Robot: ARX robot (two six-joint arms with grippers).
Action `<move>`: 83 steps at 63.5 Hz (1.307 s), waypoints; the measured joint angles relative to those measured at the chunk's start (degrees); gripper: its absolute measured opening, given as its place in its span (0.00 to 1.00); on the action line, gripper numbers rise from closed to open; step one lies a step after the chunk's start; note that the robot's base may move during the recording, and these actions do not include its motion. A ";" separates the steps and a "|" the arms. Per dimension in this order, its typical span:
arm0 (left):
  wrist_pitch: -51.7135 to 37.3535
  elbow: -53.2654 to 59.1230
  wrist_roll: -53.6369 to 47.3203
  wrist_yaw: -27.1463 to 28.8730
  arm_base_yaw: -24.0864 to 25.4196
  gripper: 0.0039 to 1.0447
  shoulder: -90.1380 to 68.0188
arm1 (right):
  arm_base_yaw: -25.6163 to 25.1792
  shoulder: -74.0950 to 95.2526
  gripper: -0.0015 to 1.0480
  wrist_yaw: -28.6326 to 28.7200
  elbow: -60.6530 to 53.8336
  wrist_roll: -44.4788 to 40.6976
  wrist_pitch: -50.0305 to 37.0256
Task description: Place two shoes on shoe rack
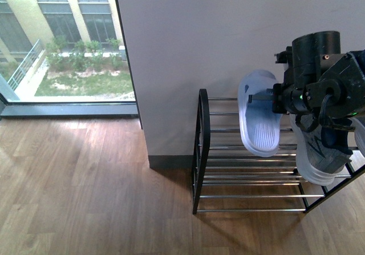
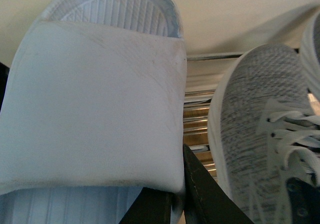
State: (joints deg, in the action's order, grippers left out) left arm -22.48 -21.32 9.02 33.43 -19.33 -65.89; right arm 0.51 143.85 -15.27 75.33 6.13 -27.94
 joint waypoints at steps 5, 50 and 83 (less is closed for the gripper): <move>0.00 0.00 0.00 0.00 0.00 0.02 0.00 | -0.26 2.54 0.02 0.46 2.01 -1.16 -0.20; 0.00 0.00 -0.02 0.00 0.00 0.02 0.00 | -5.29 14.69 0.05 -0.37 15.37 -12.24 1.18; 0.00 0.00 -0.02 0.00 0.00 0.02 0.00 | -4.31 -6.86 0.89 11.74 -4.52 -5.46 -0.04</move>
State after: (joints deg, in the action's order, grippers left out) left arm -22.48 -21.32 8.99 33.43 -19.33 -65.89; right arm -3.79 136.99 -3.53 70.81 0.67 -27.99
